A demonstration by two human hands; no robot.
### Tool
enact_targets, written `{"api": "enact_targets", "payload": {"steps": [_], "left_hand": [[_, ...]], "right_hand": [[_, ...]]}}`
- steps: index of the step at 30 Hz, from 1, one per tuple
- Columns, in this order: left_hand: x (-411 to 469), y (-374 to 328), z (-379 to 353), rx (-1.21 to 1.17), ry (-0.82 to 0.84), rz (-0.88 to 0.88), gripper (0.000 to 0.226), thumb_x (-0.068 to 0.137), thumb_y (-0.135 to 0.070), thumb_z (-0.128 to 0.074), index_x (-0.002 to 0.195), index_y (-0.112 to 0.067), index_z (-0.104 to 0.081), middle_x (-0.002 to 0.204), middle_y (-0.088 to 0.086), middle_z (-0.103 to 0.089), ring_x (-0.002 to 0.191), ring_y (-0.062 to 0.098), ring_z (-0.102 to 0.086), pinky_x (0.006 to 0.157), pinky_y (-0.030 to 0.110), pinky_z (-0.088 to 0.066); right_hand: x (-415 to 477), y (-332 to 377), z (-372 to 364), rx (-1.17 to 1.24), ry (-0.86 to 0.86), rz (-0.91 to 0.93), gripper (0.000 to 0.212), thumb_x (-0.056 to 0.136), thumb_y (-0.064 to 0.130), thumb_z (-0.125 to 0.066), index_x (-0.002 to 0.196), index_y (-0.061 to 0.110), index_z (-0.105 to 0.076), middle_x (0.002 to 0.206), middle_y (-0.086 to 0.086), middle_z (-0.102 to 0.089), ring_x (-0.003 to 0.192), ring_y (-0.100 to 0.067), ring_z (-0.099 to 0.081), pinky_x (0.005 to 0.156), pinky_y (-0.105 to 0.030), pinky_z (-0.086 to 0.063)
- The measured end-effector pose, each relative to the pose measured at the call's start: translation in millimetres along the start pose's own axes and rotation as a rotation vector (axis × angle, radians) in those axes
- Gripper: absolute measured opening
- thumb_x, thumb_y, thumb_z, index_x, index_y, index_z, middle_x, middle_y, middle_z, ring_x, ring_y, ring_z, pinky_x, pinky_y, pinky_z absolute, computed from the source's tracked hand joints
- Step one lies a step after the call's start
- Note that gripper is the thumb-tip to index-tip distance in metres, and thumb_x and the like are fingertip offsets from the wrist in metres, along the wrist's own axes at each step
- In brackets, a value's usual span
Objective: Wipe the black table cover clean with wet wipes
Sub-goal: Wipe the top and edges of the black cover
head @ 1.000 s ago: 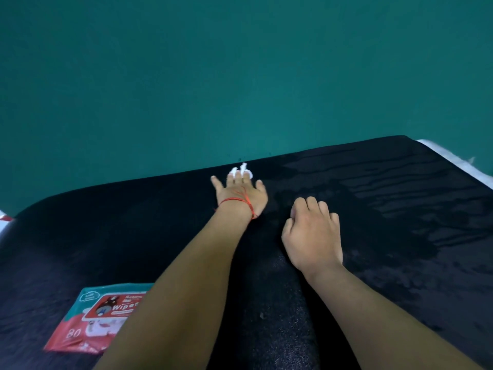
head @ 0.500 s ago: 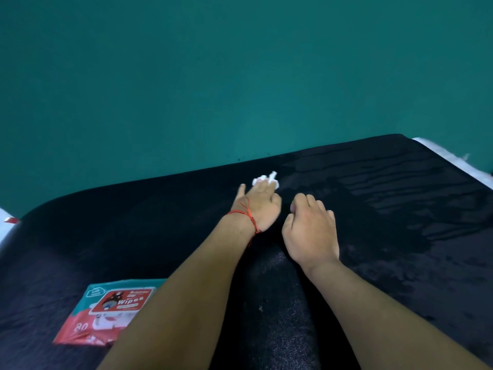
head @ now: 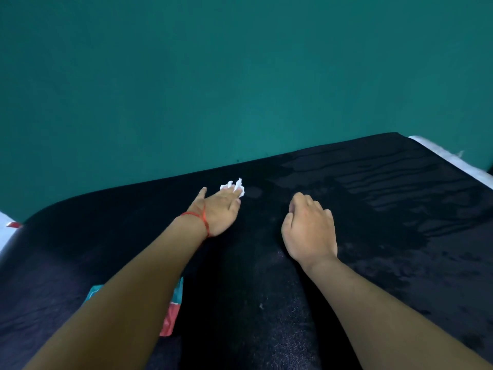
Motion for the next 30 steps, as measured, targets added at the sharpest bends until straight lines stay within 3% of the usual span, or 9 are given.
{"api": "enact_targets", "payload": {"steps": [3,6,9,14,17,21,25,28,30], "left_hand": [[17.1,-32.2,0.2,-0.063,-0.017,-0.005,0.060,0.110,-0.041,-0.017,0.168,-0.031,-0.005,0.176,-0.008,0.002,0.160,0.005,0.005,0.129,0.051,0.007],[12.0,-68.0,-7.7,-0.089,-0.022,-0.121,0.062,0.108,-0.042,-0.020,0.168,-0.032,-0.005,0.175,-0.009,0.001,0.159,0.004,0.006,0.129,0.049,0.008],[-2.0,-62.8,-13.1,-0.019,-0.041,-0.199,0.062,0.106,-0.043,-0.016,0.167,-0.035,-0.011,0.174,-0.015,-0.001,0.158,-0.001,0.004,0.129,0.051,0.007],[9.0,6.8,3.4,0.042,-0.013,0.026,0.060,0.108,-0.038,-0.016,0.168,-0.034,-0.005,0.175,-0.009,-0.002,0.160,0.004,0.000,0.128,0.059,0.005],[33.4,6.4,4.7,-0.027,0.001,0.061,0.062,0.107,-0.040,-0.017,0.167,-0.037,-0.002,0.176,-0.005,0.000,0.161,0.009,0.000,0.128,0.056,0.005],[62.1,-39.0,4.7,-0.138,-0.011,0.004,0.064,0.106,-0.039,-0.020,0.167,-0.037,-0.002,0.176,-0.003,0.004,0.161,0.012,0.003,0.129,0.052,0.005],[76.4,-111.6,-0.5,-0.099,0.009,-0.120,0.065,0.104,-0.038,-0.024,0.167,-0.032,-0.010,0.176,-0.005,0.005,0.161,0.012,0.003,0.128,0.058,0.003],[60.2,-157.1,-13.5,0.051,0.009,-0.304,0.066,0.107,-0.038,-0.033,0.168,-0.023,-0.010,0.175,-0.009,0.007,0.161,0.011,0.008,0.127,0.062,-0.001],[39.1,-161.8,-19.2,0.070,-0.013,-0.361,0.064,0.110,-0.038,-0.028,0.168,-0.025,-0.005,0.175,-0.010,0.006,0.160,0.008,0.008,0.128,0.058,0.002]], "right_hand": [[0.6,1.4,-0.6,-0.016,0.002,0.002,0.007,0.097,0.023,-0.049,0.091,0.026,-0.048,0.086,0.010,-0.053,0.078,-0.016,-0.053,0.080,-0.039,-0.045],[0.7,2.7,-0.2,-0.008,-0.001,0.006,0.006,0.097,0.024,-0.048,0.091,0.026,-0.048,0.087,0.010,-0.054,0.080,-0.017,-0.053,0.080,-0.040,-0.045],[0.2,2.2,0.0,0.012,-0.004,0.010,0.007,0.096,0.022,-0.047,0.090,0.025,-0.047,0.087,0.010,-0.053,0.080,-0.017,-0.053,0.080,-0.039,-0.043],[0.9,2.4,-1.7,0.024,0.007,0.022,0.008,0.098,0.023,-0.046,0.091,0.026,-0.048,0.087,0.010,-0.054,0.080,-0.017,-0.053,0.083,-0.039,-0.045],[1.7,2.4,-1.4,0.039,0.004,0.024,0.007,0.098,0.022,-0.047,0.092,0.026,-0.048,0.088,0.010,-0.054,0.081,-0.017,-0.054,0.084,-0.041,-0.046],[-0.7,-8.2,6.7,0.314,-0.030,-0.071,0.014,0.093,0.012,-0.045,0.086,0.025,-0.044,0.082,0.008,-0.054,0.076,-0.017,-0.053,0.071,-0.038,-0.045],[-2.8,-18.0,15.1,0.479,-0.079,-0.140,0.016,0.089,0.008,-0.044,0.088,0.023,-0.042,0.082,0.005,-0.055,0.074,-0.013,-0.051,0.060,-0.034,-0.038],[-3.1,-20.7,21.0,0.556,-0.134,-0.134,0.006,0.085,0.017,-0.040,0.087,0.022,-0.041,0.078,0.005,-0.054,0.070,-0.010,-0.049,0.057,-0.025,-0.032],[-5.3,-24.7,24.7,0.591,-0.181,-0.143,0.006,0.083,0.020,-0.036,0.087,0.022,-0.041,0.076,0.004,-0.054,0.068,-0.012,-0.050,0.056,-0.027,-0.032]]}}
Point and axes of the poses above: each hand's wrist, its own x-axis towards the middle knuckle, its own z-axis out of the back of the hand, y = z × x, the point moved 10 cm from there along x, towards the middle knuckle
